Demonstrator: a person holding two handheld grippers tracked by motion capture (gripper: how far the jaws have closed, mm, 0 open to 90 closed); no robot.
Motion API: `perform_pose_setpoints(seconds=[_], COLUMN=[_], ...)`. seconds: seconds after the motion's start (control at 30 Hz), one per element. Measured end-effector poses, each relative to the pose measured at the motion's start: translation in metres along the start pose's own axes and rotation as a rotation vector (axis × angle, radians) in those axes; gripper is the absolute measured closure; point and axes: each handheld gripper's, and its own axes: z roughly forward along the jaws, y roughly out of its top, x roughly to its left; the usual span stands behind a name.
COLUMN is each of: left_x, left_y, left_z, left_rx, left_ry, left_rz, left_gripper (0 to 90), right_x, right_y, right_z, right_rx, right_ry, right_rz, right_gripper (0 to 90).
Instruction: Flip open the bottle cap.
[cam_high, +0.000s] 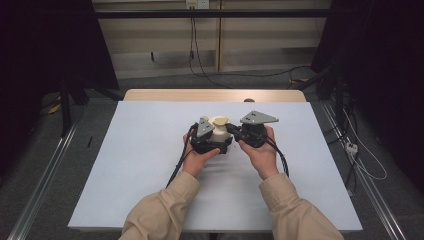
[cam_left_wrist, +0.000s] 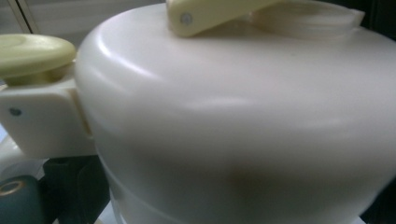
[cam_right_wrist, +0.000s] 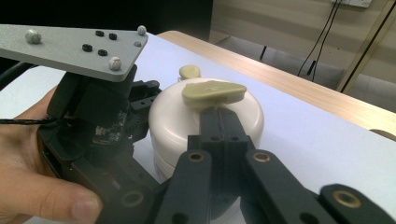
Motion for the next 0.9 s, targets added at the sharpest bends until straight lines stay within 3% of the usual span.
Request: perform_pose_setpoints(seconds=[0.9], left_x=[0.0004], left_y=[0.0002], left_z=[-0.0002], left_rx=[0.006], left_ry=[0.0], left_rz=[0.009], left_gripper=[4.6], right_x=[0.0001], right_y=[0.0064], right_z=[0.0021], right_rx=[-0.006], right_ry=[0.001], right_rz=[-0.01], right_gripper=[90.0])
